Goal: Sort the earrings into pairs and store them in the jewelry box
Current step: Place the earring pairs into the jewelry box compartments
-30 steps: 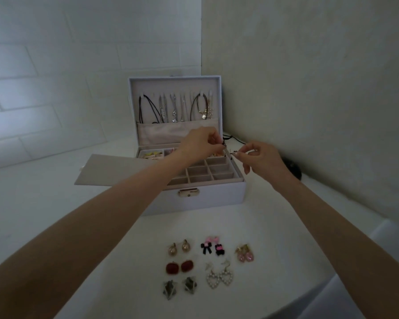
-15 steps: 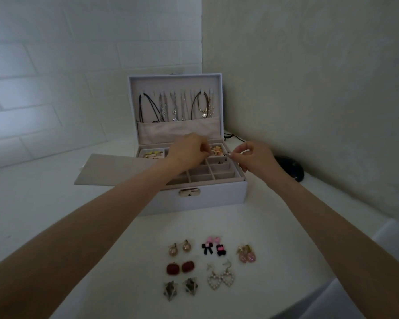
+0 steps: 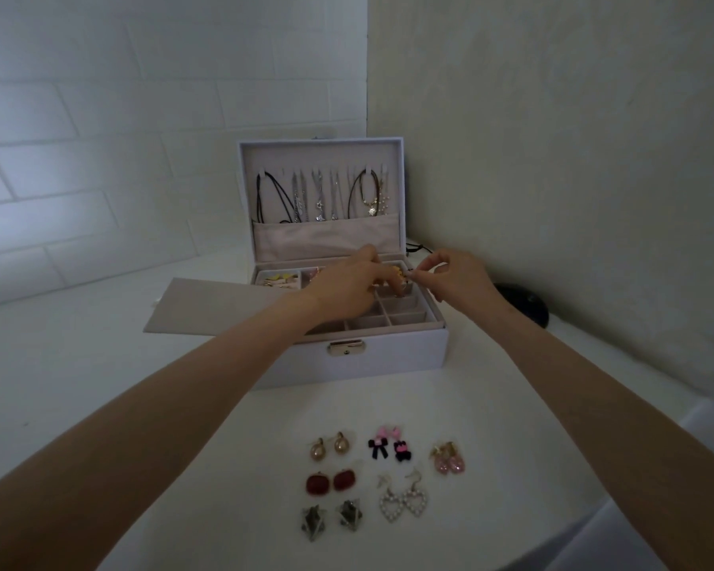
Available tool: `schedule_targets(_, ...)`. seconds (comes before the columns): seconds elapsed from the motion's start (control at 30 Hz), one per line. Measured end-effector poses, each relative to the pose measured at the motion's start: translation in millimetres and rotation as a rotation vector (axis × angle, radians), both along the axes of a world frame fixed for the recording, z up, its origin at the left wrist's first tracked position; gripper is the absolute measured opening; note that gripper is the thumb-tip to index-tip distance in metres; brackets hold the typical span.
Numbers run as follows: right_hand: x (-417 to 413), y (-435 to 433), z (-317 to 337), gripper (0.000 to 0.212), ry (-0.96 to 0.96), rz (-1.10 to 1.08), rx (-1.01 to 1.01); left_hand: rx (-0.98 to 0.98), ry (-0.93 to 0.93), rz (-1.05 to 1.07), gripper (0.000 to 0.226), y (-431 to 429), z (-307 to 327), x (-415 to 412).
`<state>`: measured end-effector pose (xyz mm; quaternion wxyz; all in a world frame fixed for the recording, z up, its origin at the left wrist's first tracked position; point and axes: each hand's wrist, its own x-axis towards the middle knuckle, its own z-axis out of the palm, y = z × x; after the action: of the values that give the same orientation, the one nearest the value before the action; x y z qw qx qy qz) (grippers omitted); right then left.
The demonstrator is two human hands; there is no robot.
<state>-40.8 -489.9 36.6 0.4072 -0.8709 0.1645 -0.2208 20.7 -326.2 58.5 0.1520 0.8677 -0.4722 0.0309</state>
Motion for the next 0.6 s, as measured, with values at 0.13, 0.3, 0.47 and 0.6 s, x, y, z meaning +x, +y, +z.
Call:
schedule_targets(0.13,-2.8,-0.1,-0.2,0.020,0.004,-0.009,-0.015,0.087,-0.020,0.040,0.030,-0.2,-0.6,4.4)
schedule_targets(0.3,-2.3,0.3,-1.5,0.019,-0.004,-0.002,0.002,0.019,-0.069,0.063,0.023,-0.9,-4.7,4.8)
schedule_targets(0.47,-1.8,-1.5,-1.2,0.019,-0.025,-0.010,0.026,0.090,-0.030,-0.010,0.045,-5.6,-5.1,4.7)
schedule_targets(0.6,-2.4,-1.9,-0.1,0.018,-0.023,-0.005,0.025,0.123,-0.095,0.018,0.042,-8.4,-5.7,6.4)
